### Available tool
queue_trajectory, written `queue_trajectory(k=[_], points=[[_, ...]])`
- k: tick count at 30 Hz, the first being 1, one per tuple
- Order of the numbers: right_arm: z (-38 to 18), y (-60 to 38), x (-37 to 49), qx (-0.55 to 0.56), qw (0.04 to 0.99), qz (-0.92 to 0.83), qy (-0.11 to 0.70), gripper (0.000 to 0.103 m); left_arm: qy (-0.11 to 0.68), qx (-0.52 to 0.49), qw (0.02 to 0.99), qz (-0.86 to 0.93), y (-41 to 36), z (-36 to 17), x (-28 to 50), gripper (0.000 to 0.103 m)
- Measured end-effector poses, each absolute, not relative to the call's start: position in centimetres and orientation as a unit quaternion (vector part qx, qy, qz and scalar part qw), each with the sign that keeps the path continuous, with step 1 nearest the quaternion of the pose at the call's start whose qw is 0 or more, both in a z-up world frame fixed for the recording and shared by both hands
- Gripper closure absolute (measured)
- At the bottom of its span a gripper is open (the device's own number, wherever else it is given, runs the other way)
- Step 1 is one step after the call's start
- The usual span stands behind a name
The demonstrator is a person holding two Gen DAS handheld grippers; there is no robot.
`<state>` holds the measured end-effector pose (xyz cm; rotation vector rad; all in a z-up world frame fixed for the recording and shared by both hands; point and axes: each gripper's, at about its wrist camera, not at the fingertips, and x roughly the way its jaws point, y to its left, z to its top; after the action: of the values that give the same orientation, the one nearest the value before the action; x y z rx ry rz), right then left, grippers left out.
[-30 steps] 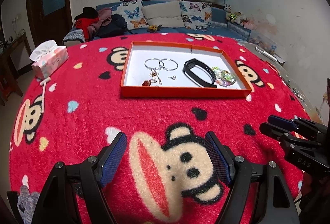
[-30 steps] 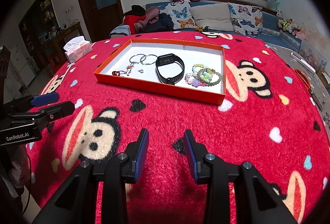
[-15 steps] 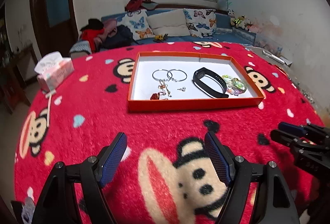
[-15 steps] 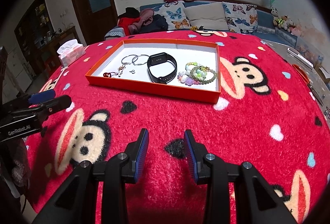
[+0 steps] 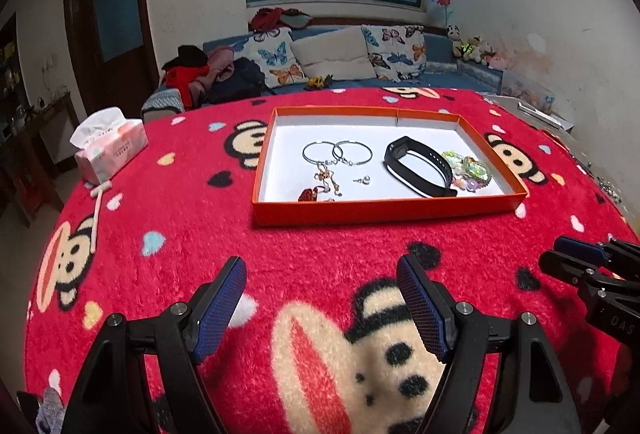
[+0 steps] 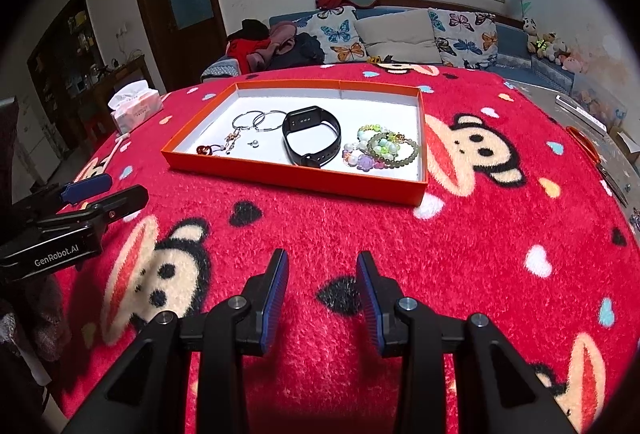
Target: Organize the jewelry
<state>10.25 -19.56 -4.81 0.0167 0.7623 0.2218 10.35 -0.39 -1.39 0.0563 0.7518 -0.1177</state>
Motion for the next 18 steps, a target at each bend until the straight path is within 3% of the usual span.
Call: queue_trajectory(k=[18], points=[[-5.8,-20.0,10.0,0.001,0.933,0.082,0.351,0.064,0.358,0.044,0.931,-0.052,-1.3,-3.5,10.4,0.021]])
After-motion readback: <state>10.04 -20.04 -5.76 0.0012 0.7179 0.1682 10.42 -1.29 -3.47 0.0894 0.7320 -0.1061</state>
